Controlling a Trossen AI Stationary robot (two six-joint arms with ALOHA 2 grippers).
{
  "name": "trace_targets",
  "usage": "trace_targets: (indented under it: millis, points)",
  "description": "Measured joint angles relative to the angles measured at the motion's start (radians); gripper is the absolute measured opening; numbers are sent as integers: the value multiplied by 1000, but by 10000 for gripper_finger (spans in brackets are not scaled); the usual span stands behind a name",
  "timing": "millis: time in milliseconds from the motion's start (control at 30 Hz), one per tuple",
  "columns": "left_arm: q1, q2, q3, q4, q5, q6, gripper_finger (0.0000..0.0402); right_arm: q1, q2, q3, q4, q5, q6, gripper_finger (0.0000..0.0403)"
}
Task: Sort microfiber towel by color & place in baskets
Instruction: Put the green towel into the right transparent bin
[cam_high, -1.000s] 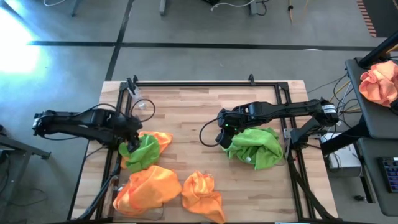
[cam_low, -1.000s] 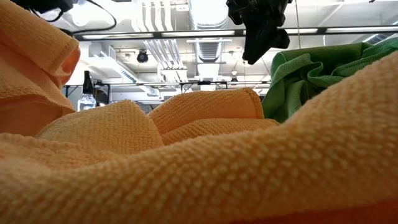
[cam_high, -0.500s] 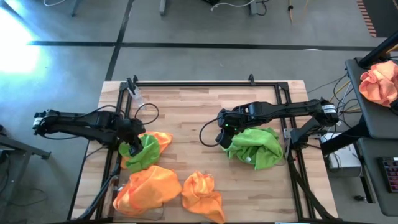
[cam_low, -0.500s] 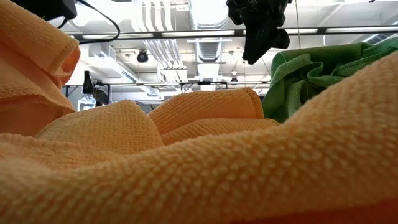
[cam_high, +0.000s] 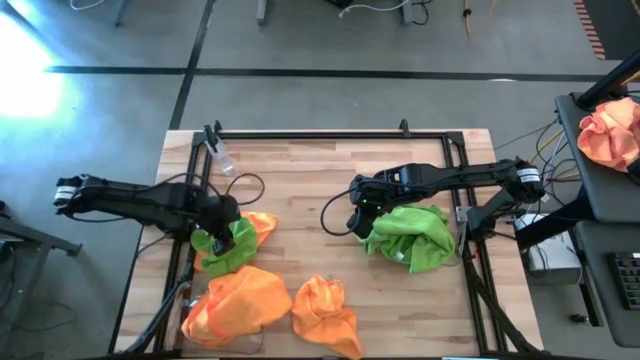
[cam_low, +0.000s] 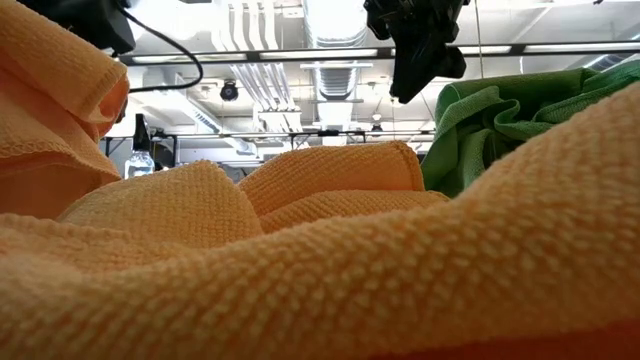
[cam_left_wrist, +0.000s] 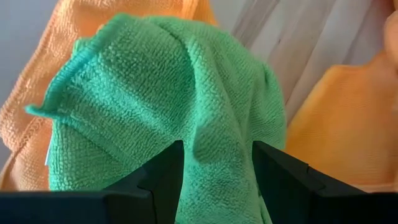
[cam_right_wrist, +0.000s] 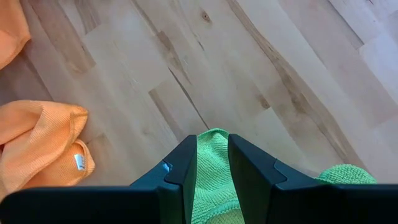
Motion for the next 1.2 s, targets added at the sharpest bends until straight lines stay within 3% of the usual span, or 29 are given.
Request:
trace_targets:
  millis: [467,800,1200]
  points:
    - [0,22,-36,42,-2,49,174,0,0,0,0,0,0,86]
    - [0,62,-36,51,-174,-11,174,0,0,0,0,0,1,86]
    - [0,158,-40,166,-193,-36,174,0,0,0,0,-3,1,86]
